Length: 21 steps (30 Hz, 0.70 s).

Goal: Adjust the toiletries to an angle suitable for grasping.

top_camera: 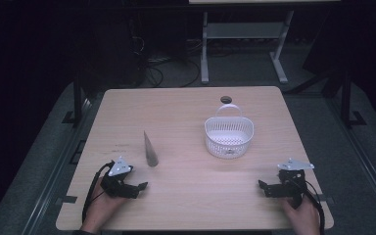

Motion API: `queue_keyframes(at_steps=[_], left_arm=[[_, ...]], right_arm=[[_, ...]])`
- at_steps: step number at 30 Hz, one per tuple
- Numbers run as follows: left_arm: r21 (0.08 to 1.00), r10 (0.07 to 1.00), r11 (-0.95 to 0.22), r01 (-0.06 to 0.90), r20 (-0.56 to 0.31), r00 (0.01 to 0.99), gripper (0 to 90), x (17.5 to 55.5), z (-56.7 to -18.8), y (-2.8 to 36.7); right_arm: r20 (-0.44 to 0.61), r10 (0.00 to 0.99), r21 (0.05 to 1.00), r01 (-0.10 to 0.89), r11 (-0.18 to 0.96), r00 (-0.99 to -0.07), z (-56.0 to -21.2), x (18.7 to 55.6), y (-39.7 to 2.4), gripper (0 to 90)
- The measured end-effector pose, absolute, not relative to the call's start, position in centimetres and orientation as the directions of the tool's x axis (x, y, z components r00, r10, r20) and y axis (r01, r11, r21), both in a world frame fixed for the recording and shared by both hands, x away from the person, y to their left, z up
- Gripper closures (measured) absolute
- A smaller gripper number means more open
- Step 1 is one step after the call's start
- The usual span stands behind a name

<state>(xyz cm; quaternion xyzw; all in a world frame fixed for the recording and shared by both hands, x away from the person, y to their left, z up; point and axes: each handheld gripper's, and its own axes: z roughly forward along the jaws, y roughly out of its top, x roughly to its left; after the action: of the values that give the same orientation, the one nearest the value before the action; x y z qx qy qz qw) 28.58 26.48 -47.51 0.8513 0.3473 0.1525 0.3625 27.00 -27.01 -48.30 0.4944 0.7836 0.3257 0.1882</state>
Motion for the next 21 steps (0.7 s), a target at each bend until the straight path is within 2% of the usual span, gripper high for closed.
queue_keyframes(at_steps=[11,21], left_arm=[[0.723,0.702,-0.496,0.481,0.008,0.712,14.7,28.6,-47.5,26.5],[0.737,0.706,-0.473,0.482,-0.01,0.708,23.7,28.7,-46.4,27.0]], right_arm=[[0.026,0.897,0.696,0.652,0.3,-0.441,-48.3,27.0,-27.0,0.0],[0.026,0.897,0.696,0.652,0.3,-0.441,-48.3,27.0,-27.0,0.0]])
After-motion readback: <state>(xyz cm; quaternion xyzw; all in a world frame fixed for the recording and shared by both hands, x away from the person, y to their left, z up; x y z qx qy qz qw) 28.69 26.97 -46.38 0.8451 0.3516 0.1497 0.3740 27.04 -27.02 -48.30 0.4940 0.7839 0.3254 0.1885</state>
